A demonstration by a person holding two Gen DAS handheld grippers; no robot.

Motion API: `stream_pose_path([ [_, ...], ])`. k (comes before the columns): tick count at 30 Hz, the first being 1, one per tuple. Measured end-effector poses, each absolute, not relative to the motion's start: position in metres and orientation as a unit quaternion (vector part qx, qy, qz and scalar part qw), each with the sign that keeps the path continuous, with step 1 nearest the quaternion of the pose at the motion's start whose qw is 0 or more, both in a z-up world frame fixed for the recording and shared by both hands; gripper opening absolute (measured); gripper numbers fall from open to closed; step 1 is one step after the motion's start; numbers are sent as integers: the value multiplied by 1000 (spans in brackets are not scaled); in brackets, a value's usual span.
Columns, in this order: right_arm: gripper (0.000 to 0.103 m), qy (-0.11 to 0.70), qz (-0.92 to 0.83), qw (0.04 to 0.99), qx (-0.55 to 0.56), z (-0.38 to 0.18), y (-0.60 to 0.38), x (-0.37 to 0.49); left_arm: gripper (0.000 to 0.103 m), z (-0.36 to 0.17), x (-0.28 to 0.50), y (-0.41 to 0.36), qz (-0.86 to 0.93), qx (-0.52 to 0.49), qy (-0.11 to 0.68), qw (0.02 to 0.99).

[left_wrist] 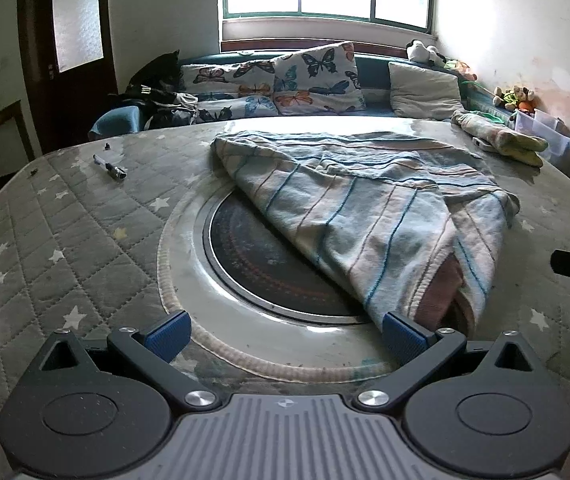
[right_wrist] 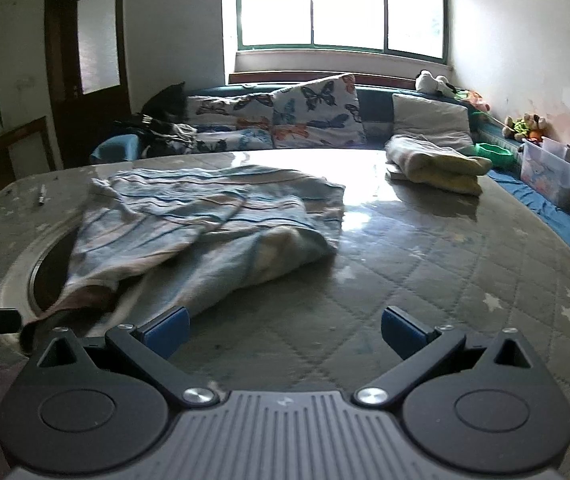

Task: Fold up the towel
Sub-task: 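Move both tools toward the crumpled striped blanket edge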

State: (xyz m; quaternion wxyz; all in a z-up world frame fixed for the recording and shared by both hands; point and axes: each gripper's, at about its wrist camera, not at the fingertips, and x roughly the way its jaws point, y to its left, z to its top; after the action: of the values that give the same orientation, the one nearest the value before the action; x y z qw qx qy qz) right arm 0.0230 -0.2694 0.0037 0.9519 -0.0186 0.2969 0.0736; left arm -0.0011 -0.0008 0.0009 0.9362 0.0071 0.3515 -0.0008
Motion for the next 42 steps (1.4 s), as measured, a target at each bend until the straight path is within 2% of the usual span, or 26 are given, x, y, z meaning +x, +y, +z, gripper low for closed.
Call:
stream_pose_path([
  [6, 103, 288, 83, 953, -35, 5, -247, 21, 103, 3, -4, -3, -7, -1, 349, 937],
  [42, 102, 315, 107, 943, -28, 13, -249, 37, 103, 13, 22, -46, -62, 64, 334, 938],
])
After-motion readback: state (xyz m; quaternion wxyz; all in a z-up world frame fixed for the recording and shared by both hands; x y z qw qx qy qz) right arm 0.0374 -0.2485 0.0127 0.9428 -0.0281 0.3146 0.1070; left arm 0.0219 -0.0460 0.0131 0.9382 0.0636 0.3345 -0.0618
